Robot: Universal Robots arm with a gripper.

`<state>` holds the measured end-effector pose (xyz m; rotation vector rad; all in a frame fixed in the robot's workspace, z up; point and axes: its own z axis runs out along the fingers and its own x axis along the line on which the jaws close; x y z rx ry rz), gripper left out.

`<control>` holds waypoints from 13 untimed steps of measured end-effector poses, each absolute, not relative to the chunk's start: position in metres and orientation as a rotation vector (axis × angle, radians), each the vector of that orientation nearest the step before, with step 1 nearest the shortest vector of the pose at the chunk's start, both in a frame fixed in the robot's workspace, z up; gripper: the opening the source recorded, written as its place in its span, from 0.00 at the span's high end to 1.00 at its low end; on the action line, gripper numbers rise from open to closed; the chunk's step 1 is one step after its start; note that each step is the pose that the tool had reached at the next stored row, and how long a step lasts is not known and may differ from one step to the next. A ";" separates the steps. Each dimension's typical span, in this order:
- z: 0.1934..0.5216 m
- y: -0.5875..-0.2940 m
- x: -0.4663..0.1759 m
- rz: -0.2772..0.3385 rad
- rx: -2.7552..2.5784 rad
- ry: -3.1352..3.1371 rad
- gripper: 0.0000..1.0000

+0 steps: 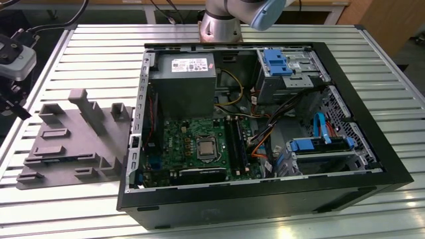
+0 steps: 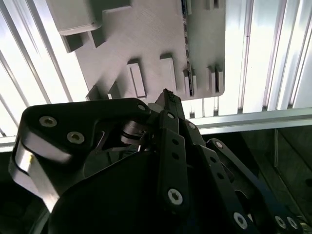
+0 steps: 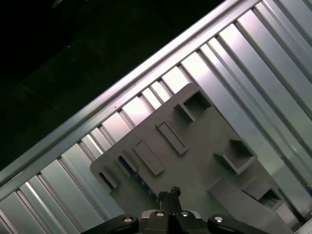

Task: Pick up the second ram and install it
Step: 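Pick up the second ram and move it above second insertion slot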

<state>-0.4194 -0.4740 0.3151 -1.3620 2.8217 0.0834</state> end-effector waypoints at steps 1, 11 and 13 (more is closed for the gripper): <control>0.315 -0.474 -0.419 0.083 -1.374 2.816 0.89; 0.315 -0.474 -0.419 0.084 -1.506 2.751 0.89; 0.315 -0.474 -0.419 0.084 -1.532 2.737 0.89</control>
